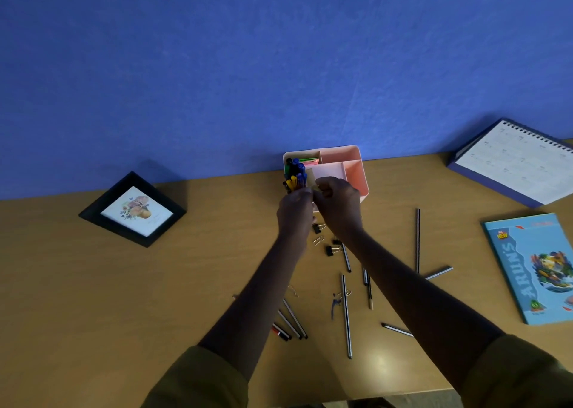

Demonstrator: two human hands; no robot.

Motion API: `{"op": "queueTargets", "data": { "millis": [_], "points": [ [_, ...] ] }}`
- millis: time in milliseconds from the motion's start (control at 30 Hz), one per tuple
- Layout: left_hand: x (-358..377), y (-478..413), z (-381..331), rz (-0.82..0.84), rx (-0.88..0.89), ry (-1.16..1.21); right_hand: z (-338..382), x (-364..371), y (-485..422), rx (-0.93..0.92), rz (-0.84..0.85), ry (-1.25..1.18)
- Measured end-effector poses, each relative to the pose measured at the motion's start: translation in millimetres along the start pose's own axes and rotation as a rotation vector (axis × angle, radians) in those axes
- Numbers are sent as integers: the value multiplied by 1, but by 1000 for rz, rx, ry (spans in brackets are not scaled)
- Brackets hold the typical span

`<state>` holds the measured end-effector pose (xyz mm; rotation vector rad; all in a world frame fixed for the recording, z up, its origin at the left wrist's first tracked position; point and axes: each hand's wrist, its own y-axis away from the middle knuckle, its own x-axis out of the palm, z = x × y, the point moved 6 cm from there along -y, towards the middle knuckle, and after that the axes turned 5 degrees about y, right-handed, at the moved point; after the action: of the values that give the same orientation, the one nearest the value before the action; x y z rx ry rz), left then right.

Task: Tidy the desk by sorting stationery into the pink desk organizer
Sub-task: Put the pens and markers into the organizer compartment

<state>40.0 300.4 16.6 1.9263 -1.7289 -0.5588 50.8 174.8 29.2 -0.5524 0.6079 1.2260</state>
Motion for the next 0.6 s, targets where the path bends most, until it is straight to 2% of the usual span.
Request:
{"op": "queueTargets", "data": {
  "millis": [600],
  "points": [
    [-16,0,9,-14,34,-8,-2,11,-9,4,72,1]
  ]
}}
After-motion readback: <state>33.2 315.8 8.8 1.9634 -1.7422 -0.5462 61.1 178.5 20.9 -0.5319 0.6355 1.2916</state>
